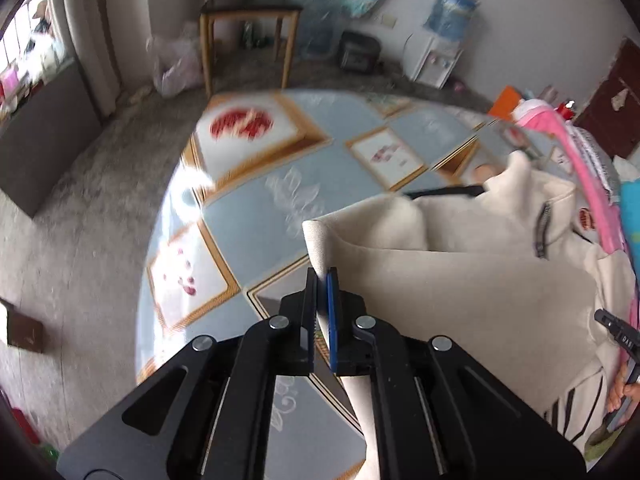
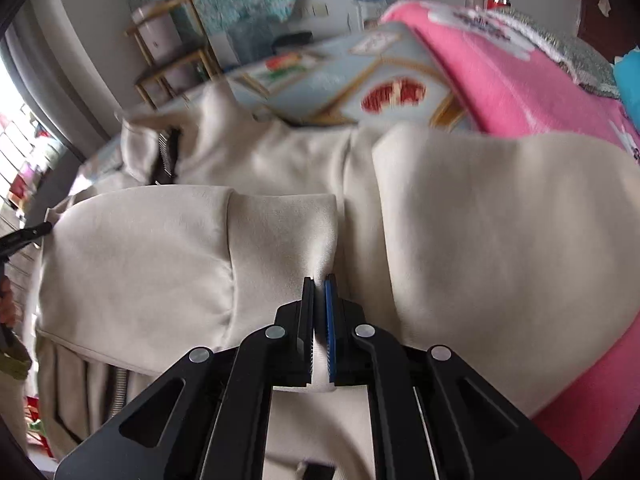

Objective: Fold large clothes

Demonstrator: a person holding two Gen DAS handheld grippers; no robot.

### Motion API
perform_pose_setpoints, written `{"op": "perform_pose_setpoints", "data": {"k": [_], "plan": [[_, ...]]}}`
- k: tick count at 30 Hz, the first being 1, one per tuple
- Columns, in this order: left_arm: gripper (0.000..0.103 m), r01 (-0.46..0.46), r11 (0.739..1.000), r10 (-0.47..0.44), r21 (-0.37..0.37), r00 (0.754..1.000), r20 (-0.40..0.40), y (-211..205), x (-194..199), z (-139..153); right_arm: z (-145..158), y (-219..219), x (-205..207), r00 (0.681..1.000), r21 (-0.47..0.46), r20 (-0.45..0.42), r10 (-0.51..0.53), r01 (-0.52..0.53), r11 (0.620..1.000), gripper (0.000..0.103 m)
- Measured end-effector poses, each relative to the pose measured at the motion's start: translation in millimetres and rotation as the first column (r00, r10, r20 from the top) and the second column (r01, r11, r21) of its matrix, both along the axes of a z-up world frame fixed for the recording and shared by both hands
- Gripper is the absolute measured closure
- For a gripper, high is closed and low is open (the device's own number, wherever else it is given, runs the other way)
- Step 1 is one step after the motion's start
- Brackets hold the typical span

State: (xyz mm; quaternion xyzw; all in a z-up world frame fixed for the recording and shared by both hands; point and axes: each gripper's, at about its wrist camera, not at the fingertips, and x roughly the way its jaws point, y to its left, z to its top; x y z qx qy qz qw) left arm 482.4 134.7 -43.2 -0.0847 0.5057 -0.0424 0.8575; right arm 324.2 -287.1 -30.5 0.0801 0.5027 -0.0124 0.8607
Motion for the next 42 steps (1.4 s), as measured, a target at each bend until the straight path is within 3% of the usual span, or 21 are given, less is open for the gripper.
{"op": "perform_pose_setpoints", "data": {"k": [4,7,9,12,14,16,18,20,22,25,27,29,32,34,37,39,42], "plan": [[0.094,-0.008,1.000,0.008,-0.014,1.000,-0.024,5,-2,-9,1,4,4,1.000,-0.048,0.003,0.013,-0.013,0.999,0.098],[0.090,-0.053,0.999,0.053,0.000,0.999,0.014,15,-20,5,6,4,2,1.000,-0.063,0.003,0.017,-0.017,0.998,0.095],[0.089,-0.040,0.999,0.041,-0.034,0.998,0.048,21,-44,20,20,3,-8,0.999,-0.079,0.034,0.004,-0.001,0.997,0.088],[0.088,0.049,0.995,-0.042,-0.087,0.996,0.076,11,-84,36,39,7,-23,0.995,-0.073,0.103,0.019,-0.012,0.997,0.077],[0.088,0.135,0.985,-0.130,-0.103,0.990,0.059,-8,-107,34,40,19,-27,0.992,-0.056,0.108,0.069,-0.063,0.996,0.076],[0.088,0.186,0.979,-0.185,-0.088,0.983,0.017,-25,-122,22,27,34,-28,0.991,-0.062,0.069,0.119,-0.115,0.991,0.076],[0.088,0.192,0.981,-0.193,-0.025,0.980,-0.038,-37,-131,1,10,41,-25,0.991,-0.066,0.021,0.135,-0.134,0.989,0.076],[0.089,0.187,0.982,-0.187,0.000,0.982,-0.005,-36,-137,-3,-1,39,-24,0.993,-0.077,-0.001,0.120,-0.120,0.990,0.074],[0.088,0.148,0.988,-0.148,0.047,0.989,-0.014,-33,-141,1,8,27,-26,0.997,-0.039,-0.018,0.072,-0.073,0.997,0.070],[0.086,0.150,0.988,-0.151,0.024,0.988,0.035,-29,-148,19,30,28,-32,0.995,-0.009,0.046,0.090,-0.090,0.996,0.067],[0.072,0.158,0.986,-0.161,0.044,0.985,0.063,-37,-148,31,34,33,-29,0.994,-0.019,0.064,0.092,-0.091,0.996,0.060],[0.067,0.168,0.984,-0.171,0.064,0.983,0.063,-53,-143,37,26,37,-20,0.994,-0.008,0.057,0.093,-0.093,0.996,0.059],[0.053,0.175,0.982,-0.178,0.077,0.983,0.035,-85,-127,36,-10,49,-4,0.993,-0.103,-0.045,0.106,-0.110,0.989,0.058],[0.045,0.172,0.980,-0.175,0.101,0.984,0.027,-102,-120,30,2,54,-13,0.991,-0.120,-0.045,0.122,-0.127,0.985,0.057],[0.038,0.177,0.973,-0.181,0.147,0.983,0.015,-123,-115,19,36,39,-41,0.993,-0.034,0.025,0.117,-0.116,0.993,0.051],[0.033,0.184,0.968,-0.187,0.169,0.982,0.000,-132,-113,10,57,15,-57,0.996,-0.027,0.060,0.063,-0.062,0.998,0.031],[0.030,0.184,0.962,-0.181,0.199,0.983,-0.036,-137,-109,-2,85,-49,-82,0.994,0.023,0.091,-0.060,0.058,0.998,0.030]]}}
